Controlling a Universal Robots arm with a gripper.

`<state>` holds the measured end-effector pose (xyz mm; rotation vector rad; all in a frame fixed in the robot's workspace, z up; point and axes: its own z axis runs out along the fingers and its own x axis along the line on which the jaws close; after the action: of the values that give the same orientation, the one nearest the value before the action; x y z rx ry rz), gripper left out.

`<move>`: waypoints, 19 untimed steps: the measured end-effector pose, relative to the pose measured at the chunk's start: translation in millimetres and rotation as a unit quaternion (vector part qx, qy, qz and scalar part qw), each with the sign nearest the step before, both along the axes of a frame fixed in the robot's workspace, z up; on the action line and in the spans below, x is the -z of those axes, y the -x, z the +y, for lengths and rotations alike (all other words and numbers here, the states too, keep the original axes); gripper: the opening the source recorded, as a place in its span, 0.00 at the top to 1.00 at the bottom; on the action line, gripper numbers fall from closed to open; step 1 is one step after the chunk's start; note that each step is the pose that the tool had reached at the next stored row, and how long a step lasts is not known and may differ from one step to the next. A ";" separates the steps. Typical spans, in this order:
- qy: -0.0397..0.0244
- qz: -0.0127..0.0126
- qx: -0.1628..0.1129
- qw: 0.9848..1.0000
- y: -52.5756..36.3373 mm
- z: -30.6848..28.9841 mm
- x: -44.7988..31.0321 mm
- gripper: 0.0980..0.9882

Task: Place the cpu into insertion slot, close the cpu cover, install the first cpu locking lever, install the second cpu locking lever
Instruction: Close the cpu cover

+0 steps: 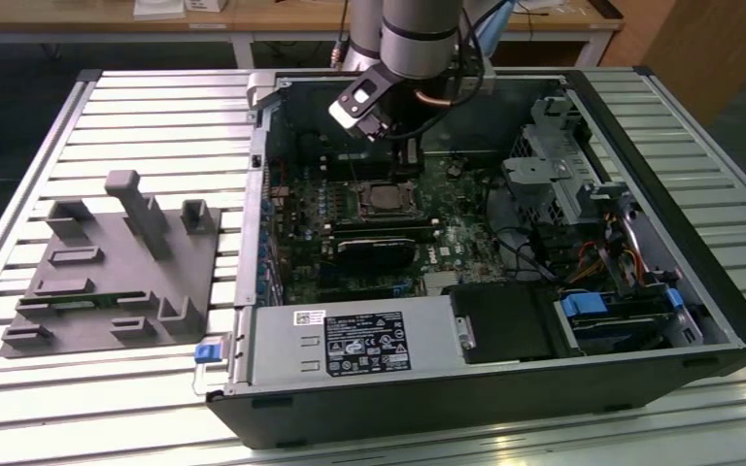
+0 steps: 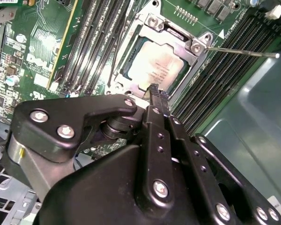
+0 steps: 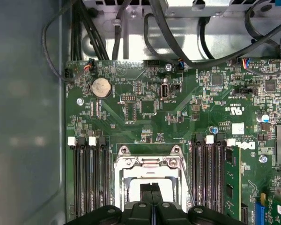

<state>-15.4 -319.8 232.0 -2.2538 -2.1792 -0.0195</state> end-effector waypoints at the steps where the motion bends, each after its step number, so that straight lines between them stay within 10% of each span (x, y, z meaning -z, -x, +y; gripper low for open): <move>1: 0.000 0.000 -0.003 1.000 0.5 -0.2 0.1 0.99; 19: 0.000 0.000 -0.045 0.999 11.3 -7.1 5.4 0.99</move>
<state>-26.7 -326.9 226.6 -2.1537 -2.2784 -0.0195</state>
